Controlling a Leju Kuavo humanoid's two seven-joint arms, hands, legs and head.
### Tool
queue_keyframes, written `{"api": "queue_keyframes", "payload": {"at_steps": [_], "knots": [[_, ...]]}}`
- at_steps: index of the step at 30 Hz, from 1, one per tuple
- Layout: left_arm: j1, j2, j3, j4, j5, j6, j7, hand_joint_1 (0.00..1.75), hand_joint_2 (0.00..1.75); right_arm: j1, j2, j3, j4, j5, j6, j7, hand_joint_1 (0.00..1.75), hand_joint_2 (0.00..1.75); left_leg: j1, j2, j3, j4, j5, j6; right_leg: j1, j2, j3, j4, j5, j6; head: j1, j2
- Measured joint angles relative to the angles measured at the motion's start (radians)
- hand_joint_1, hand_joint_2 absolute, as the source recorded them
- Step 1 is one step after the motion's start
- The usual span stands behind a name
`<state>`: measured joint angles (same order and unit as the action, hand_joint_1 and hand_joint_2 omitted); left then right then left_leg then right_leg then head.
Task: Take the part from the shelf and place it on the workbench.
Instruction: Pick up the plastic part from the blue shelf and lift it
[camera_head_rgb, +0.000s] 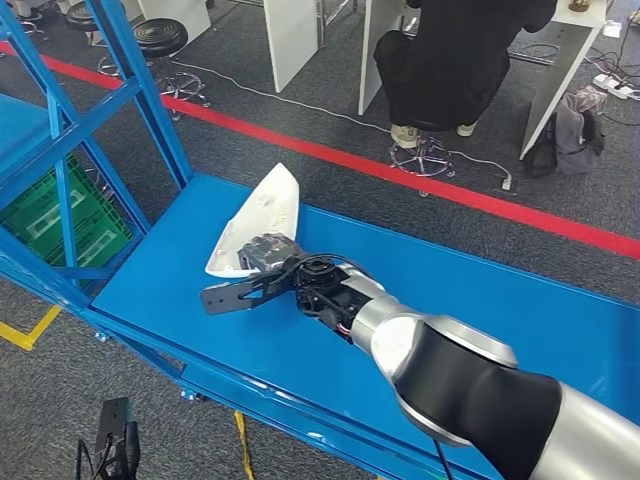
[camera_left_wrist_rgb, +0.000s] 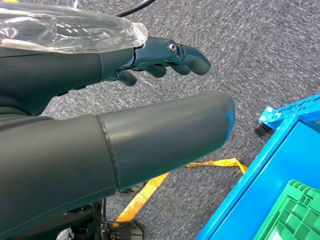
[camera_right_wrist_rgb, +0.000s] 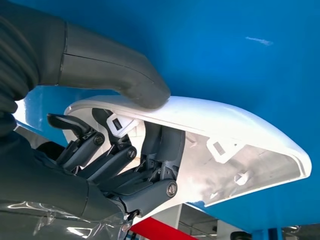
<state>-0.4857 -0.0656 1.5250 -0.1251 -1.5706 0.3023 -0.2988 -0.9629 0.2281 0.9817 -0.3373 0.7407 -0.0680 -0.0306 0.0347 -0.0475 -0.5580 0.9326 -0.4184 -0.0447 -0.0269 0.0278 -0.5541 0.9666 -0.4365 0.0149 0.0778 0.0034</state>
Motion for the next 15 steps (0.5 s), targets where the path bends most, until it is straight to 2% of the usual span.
{"api": "queue_keyframes", "payload": {"at_steps": [15], "knots": [[0.002, 0.005, 0.000, 0.000, 0.026, 0.014, -0.021, 0.00, 0.00, -0.016, -0.006, -0.021, 0.000, -0.042, -0.043, -0.017, 1.75, 1.75, 0.000, 0.000, 0.000, 0.000, 0.000, 0.000, 0.000, 0.000, 0.000, 0.000, 0.000, 0.000, 0.000, 0.000]]}}
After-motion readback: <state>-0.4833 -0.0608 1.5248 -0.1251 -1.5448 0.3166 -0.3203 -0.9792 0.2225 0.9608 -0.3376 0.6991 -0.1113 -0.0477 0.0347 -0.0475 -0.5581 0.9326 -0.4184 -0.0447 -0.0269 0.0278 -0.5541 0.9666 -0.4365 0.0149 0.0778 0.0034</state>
